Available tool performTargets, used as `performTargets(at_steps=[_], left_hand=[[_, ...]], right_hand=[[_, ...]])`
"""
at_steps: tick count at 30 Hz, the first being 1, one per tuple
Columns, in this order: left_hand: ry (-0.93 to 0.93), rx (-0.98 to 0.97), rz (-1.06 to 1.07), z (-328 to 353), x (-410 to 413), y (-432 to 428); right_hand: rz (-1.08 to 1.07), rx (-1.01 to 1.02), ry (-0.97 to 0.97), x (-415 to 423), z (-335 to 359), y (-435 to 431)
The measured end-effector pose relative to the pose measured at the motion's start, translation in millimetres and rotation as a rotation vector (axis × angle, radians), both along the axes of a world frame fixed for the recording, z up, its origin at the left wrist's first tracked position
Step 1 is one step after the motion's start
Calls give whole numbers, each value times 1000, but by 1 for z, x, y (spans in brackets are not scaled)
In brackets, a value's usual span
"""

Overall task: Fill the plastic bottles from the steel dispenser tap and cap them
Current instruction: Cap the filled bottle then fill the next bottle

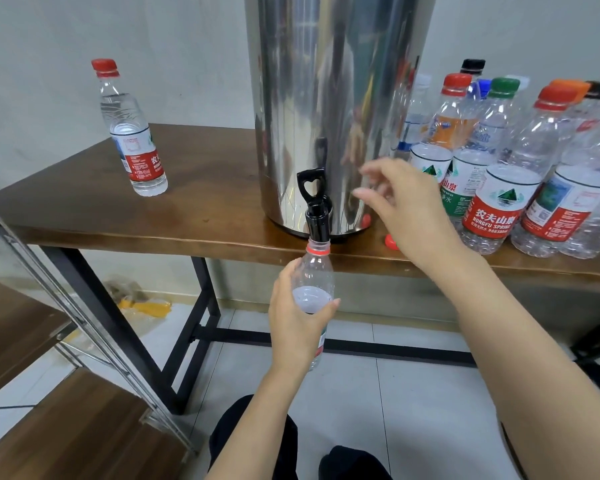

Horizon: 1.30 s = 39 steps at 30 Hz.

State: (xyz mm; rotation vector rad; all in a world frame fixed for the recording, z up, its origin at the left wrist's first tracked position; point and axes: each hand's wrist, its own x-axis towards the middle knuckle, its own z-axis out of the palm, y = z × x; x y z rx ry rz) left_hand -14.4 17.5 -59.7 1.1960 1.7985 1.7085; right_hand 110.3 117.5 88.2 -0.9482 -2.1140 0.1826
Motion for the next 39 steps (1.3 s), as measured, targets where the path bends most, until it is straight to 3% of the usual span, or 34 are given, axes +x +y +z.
performTargets(at_steps=[3,6,8,12,18,23,28,39], left_hand=[[54,-11,20,2,-1,-2],[79,-5,6,3,-1,-4],[86,-4,-6,3,-2,-5],[78,-1,-5,2,0,-4],[48,4,7,2,2,-4],[49,10,7,1,1,-3],[61,14,-1,0,1,-2],[46,16,-38,-1,-2,-4]], right_hand=[[164,67,-114,-29,33,-19],[124,177,-434,-49,51,-21],[132,211,-505,-53,56,-18],[185,218,-402,-51,46,-12],[110,610,-105,-45,13,-14],[88,720,69,-38,-12,-21],[66,671,99,-29,-44,-31],[-82,243,243,-36,-50,-57]])
